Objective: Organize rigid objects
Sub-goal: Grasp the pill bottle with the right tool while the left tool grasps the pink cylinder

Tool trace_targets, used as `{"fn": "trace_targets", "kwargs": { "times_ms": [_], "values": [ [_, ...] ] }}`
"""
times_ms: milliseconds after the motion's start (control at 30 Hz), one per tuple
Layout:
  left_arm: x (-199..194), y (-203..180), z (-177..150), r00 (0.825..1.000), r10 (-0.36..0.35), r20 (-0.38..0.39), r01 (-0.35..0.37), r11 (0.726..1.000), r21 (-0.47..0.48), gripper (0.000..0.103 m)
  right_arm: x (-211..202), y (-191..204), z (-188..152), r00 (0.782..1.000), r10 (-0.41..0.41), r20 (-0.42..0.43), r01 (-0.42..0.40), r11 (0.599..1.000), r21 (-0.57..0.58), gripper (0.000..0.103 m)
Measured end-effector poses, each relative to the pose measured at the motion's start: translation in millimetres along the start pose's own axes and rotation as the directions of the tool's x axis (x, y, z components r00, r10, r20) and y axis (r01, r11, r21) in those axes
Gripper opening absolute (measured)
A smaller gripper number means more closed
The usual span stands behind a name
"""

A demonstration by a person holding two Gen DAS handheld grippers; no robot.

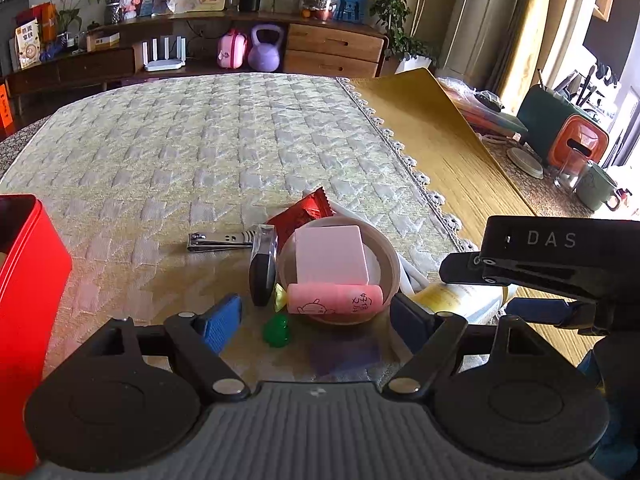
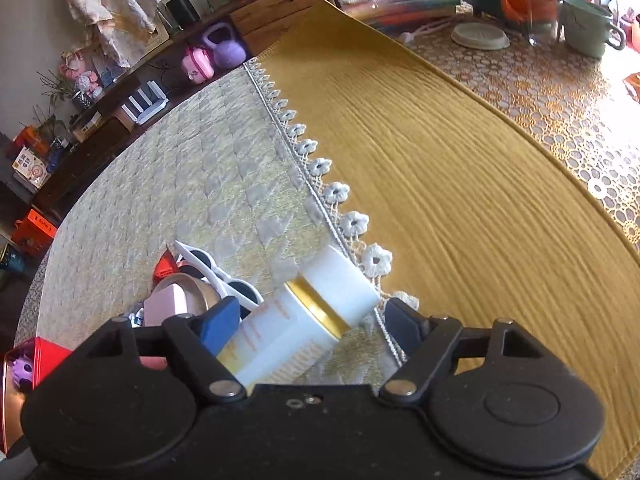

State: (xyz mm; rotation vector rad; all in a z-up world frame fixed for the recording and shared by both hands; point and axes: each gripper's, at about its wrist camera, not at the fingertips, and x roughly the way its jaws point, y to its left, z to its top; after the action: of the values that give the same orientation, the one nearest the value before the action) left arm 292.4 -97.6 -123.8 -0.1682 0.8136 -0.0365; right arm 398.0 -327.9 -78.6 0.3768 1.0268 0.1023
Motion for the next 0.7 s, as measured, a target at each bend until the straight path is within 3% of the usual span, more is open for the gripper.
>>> {"fn": "trace_targets", "kwargs": {
  "times_ms": [200, 267, 467, 700],
  "values": [
    [2, -2, -3, 1.0, -0.014, -0.01, 0.014, 1.0, 0.019, 0.063, 2, 1, -2, 1.0, 0.013, 0.0, -0.013, 1.0, 0.012, 0.074],
    [2, -3, -3, 1.0, -0.021, -0.008, 0.022, 0.999, 0.028, 0.059, 1, 0, -3, 1.0, 0.023, 0.005, -0.023, 1.0, 0.017, 0.068],
    [-3, -1, -6, 1.0, -0.018, -0.003, 0.018, 0.999, 0.035, 0.059, -8, -4, -7, 0.997, 0.063, 0.038, -0.063, 0.998, 0.02, 0.047],
    [-15, 4, -9, 0.999, -0.034, -0.005, 0.034, 0.999, 0.038, 0.059, -20, -9, -21, 0.994, 0.107, 0.034, -0.106, 0.994, -0.02, 0.046]
  ]
}}
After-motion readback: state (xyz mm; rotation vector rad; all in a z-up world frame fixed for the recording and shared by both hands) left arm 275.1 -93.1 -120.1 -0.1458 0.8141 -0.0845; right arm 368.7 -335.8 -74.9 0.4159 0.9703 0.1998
